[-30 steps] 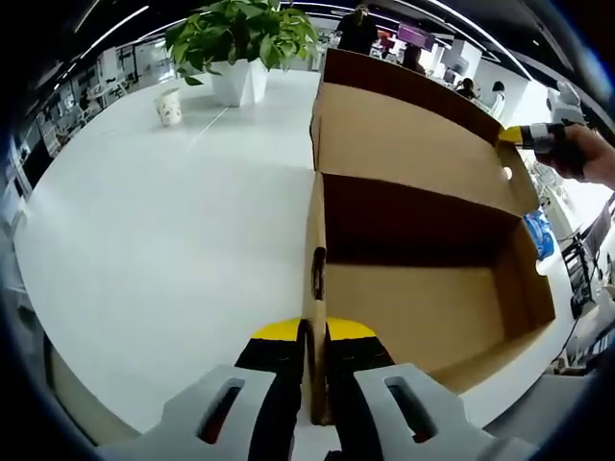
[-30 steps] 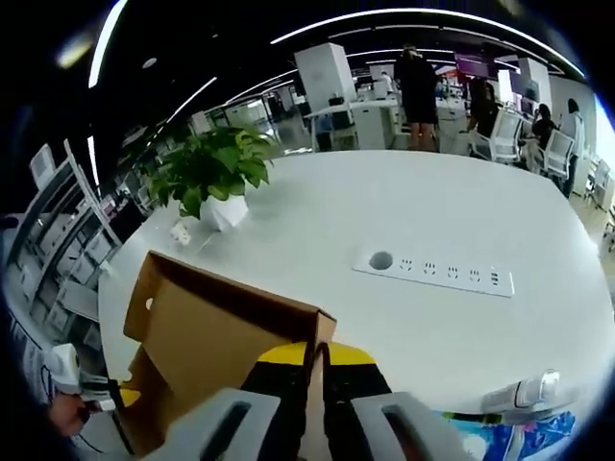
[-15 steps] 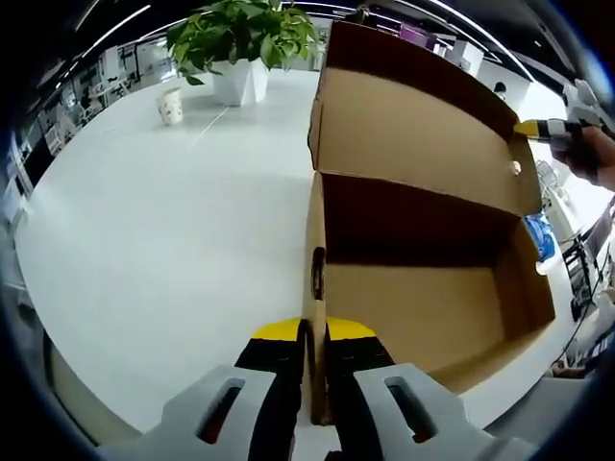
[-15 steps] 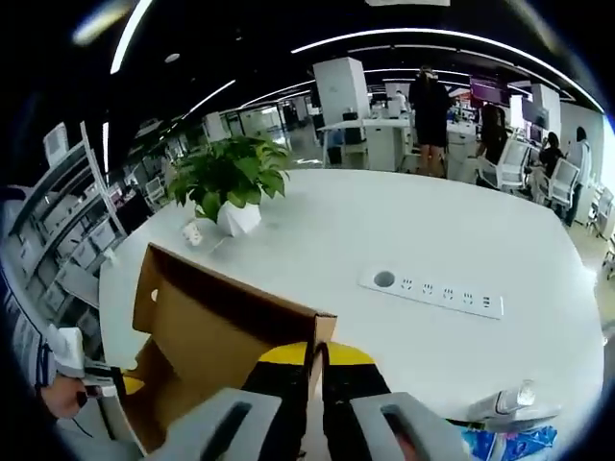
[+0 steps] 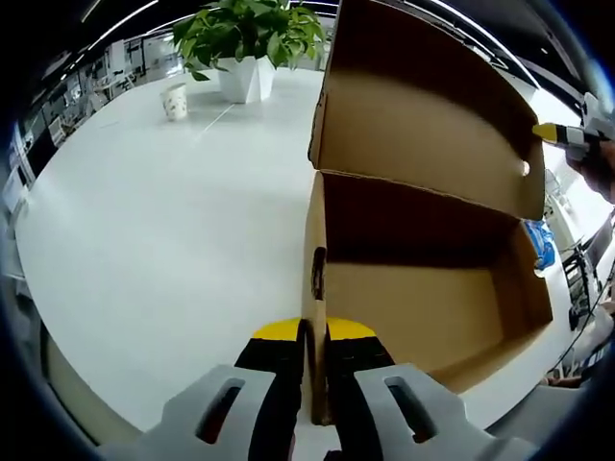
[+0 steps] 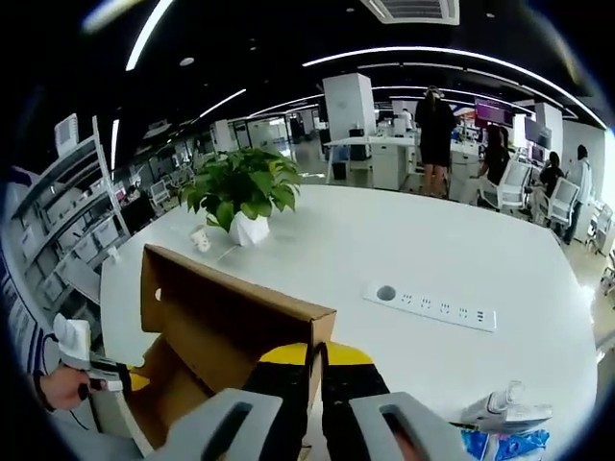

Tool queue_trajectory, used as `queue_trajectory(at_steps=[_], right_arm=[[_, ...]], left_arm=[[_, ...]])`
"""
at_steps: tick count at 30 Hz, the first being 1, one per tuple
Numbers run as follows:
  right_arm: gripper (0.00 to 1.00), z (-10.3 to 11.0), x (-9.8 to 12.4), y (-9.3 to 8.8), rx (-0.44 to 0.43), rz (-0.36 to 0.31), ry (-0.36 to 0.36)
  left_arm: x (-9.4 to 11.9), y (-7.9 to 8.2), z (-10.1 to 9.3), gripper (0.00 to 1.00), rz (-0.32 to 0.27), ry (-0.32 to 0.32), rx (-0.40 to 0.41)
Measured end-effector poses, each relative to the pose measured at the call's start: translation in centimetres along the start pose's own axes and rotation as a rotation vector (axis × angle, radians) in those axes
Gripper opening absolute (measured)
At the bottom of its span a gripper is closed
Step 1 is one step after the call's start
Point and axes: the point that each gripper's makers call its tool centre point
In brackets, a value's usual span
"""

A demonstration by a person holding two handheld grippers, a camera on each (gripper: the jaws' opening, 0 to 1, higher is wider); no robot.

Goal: Operate the shoe box by opening the lid, removing the specified soft item, and placing it in the target area until the item is outside and the box remains undamaged.

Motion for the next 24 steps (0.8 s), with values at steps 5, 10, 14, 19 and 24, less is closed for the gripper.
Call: queue_trajectory(at_steps=[5,10,14,19,24], right_arm=[[0.0,0.7,1.2,-0.2,0.006,-0.016,-0.003],[0.0,1.2,2.2,-0.3,0.014,-0.027,-0.007],[0.0,0.9,2.3,-0.3,0.029,-0.042,-0.015],[0.0,0.4,1.9,-0.1,0.036,-0.052,-0.023],[0.0,0.2,1.8,-0.1,0.04,-0.064,-0.028]], left_arm=[[0.2,0.0,-0.2,0.05,-0.002,0.0,0.018],[0.3,0.0,-0.3,0.05,-0.008,0.0,0.051],[0.2,0.2,-0.4,0.05,-0.014,0.004,0.068],[0.1,0.4,-0.5,0.05,-0.021,0.007,0.087],[0.0,0.5,-0.5,0.06,-0.03,0.01,0.115]])
Point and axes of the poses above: the point that each gripper's makers call its tool centre point, and the gripper's own axes: x roughly backward along the fingers, z roughly to its left, y roughly out of its top, and after that the axes turned 1 degree about -z, right-handed
